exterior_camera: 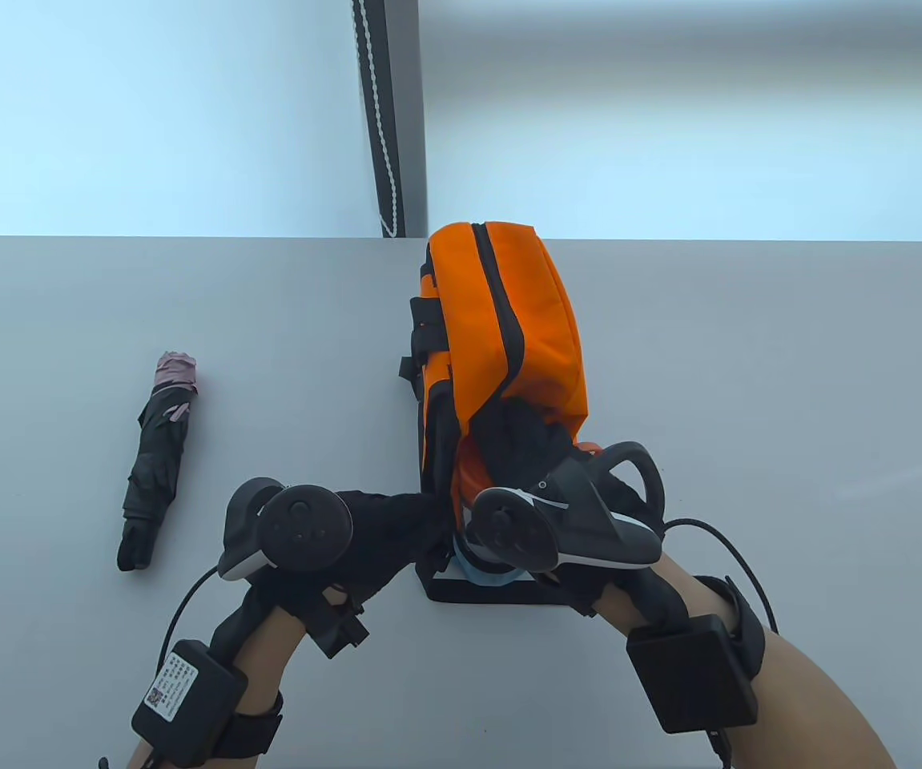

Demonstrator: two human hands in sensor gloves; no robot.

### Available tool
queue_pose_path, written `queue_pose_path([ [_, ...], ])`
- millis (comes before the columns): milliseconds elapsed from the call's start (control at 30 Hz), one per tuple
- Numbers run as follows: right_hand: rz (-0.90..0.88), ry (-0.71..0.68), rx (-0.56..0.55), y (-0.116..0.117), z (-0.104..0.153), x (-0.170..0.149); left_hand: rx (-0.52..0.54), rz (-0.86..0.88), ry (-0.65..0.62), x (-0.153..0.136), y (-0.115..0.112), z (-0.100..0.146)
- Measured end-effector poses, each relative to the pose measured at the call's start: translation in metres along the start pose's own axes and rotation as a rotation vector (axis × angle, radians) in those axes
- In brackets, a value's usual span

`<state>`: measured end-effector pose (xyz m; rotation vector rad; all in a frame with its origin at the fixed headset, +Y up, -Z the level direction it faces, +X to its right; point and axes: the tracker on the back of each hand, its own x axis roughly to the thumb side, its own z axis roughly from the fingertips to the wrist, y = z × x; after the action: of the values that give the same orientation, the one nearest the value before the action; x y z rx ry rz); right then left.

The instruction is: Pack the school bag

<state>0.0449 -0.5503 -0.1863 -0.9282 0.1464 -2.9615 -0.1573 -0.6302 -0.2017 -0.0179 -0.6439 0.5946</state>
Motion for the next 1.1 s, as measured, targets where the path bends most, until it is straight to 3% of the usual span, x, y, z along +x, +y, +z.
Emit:
queue_pose_path([
  [67, 0.038, -0.02, -0.059, 0.002, 0.004, 0.005, 0.006, -0.029, 0.014, -0.001, 0.002, 0.0],
  [167, 0.047, -0.013, -0.052, 0.007, 0.003, 0.002, 0.001, -0.031, 0.039, -0.003, 0.002, 0.0],
  [233, 0.074, 0.012, 0.029, 0.01, 0.002, 0.0, 0.001, -0.035, 0.043, -0.004, 0.001, 0.0],
  [300, 0.067, -0.01, 0.017, 0.015, 0.002, 0.001, -0.007, -0.038, 0.047, -0.005, 0.0, -0.001],
  [433, 0.088, 0.066, 0.121, 0.018, -0.001, -0.005, -0.009, -0.032, 0.049, -0.004, 0.0, -0.002],
  [500, 0.024, 0.101, 0.072, 0.011, -0.001, -0.012, -0.01, -0.031, 0.051, -0.003, 0.0, -0.003],
  [600, -0.16, 0.273, -0.036, -0.004, -0.004, -0.023, -0.01, -0.045, 0.059, -0.003, 0.004, -0.004],
  [733, -0.057, 0.401, -0.039, -0.01, -0.024, -0.022, 0.05, -0.111, 0.104, -0.007, 0.023, -0.014],
  [867, -0.053, 0.406, -0.113, -0.006, -0.035, -0.021, 0.092, -0.109, 0.168, -0.019, 0.045, -0.024],
  [1100, -0.115, 0.358, -0.258, -0.013, -0.033, -0.036, 0.16, -0.101, 0.212, -0.027, 0.069, -0.036],
])
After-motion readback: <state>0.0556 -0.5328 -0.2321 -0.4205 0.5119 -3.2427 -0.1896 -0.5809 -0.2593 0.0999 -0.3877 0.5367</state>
